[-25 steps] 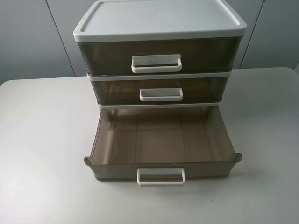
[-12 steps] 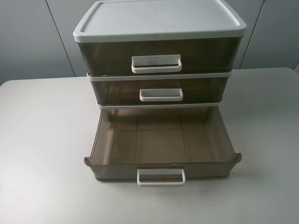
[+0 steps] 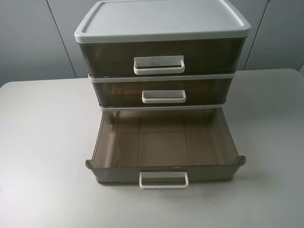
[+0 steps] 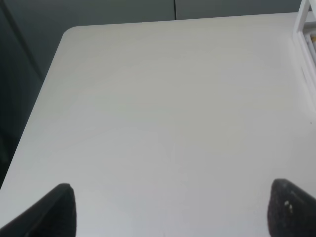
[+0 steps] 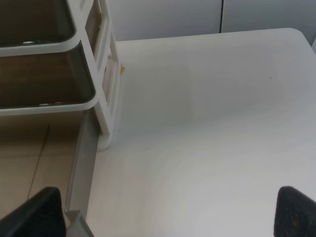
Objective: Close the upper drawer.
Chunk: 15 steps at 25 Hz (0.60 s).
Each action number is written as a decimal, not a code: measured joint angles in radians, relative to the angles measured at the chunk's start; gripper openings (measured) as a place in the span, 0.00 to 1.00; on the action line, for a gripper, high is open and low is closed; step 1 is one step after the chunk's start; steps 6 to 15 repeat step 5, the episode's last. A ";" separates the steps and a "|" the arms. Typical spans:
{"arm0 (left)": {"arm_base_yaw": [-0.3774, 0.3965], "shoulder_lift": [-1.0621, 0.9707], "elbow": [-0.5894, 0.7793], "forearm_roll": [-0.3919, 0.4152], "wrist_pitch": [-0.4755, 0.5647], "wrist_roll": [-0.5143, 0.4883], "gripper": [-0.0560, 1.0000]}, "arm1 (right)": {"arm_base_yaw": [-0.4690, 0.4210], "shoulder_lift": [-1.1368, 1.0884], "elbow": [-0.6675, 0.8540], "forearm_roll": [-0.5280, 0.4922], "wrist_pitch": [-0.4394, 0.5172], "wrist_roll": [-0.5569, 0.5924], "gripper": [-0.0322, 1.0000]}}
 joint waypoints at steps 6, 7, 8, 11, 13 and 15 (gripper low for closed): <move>0.000 0.000 0.000 0.000 0.000 0.000 0.76 | 0.000 0.000 0.000 0.000 0.000 0.002 0.65; 0.000 0.000 0.000 0.000 0.000 0.000 0.76 | 0.000 0.000 0.000 0.000 0.000 0.002 0.65; 0.000 0.000 0.000 0.000 0.000 0.000 0.76 | 0.000 0.000 0.000 0.000 0.000 0.002 0.65; 0.000 0.000 0.000 0.000 0.000 0.000 0.76 | 0.000 0.000 0.000 0.000 0.000 0.002 0.65; 0.000 0.000 0.000 0.000 0.000 0.000 0.76 | 0.000 0.000 0.000 0.000 0.000 0.002 0.65; 0.000 0.000 0.000 0.000 0.000 0.000 0.76 | 0.000 0.000 0.000 0.000 0.000 0.002 0.65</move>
